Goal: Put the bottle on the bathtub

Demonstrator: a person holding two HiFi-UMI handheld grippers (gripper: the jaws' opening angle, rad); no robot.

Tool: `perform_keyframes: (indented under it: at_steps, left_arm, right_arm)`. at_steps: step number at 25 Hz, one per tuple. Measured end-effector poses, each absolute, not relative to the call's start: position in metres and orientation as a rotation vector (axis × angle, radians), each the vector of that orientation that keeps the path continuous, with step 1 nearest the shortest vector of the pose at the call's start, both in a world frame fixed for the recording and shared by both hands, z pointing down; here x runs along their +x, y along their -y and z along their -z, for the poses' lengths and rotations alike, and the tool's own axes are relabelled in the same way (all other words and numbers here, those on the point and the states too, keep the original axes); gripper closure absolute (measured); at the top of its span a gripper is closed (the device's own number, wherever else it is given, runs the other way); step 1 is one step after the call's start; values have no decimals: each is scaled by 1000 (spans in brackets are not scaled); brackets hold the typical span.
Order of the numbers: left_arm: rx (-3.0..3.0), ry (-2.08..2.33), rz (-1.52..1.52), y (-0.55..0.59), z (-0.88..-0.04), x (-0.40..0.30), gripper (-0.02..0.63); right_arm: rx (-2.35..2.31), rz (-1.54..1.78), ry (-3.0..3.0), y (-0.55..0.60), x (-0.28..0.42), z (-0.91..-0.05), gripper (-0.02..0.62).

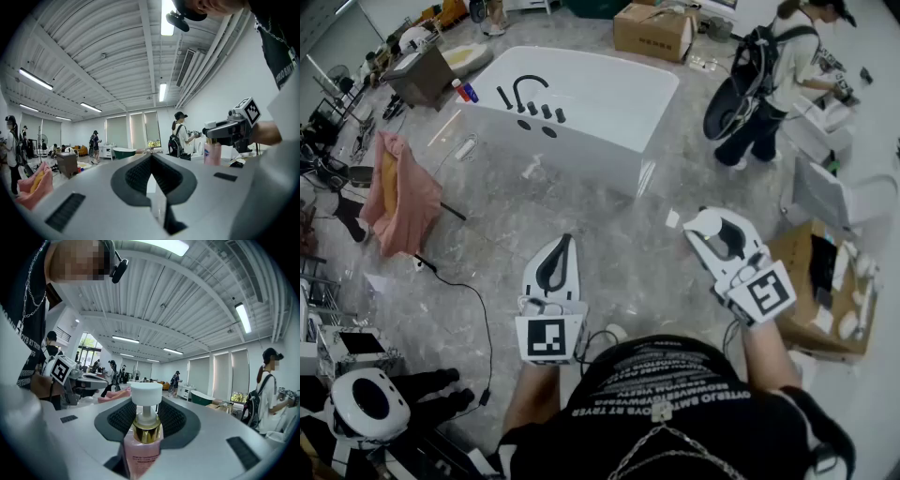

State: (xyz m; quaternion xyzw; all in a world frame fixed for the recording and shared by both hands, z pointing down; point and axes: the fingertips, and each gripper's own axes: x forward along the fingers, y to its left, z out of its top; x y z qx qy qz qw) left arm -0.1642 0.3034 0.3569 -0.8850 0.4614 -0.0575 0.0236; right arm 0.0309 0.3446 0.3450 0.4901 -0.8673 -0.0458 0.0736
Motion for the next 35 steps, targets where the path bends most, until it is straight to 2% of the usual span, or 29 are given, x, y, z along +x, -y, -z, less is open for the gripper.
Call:
perform_keyframes:
  at_steps: [21, 35]
  left_arm:
    - [-2686, -1473, 213, -344, -346, -73, 603]
    - [-2710, -1485, 299, -356, -367, -46, 603]
  right_arm:
    - [1366, 92, 2762, -381, 102, -326, 453]
    - [1356, 44, 2757, -381, 136, -343, 453]
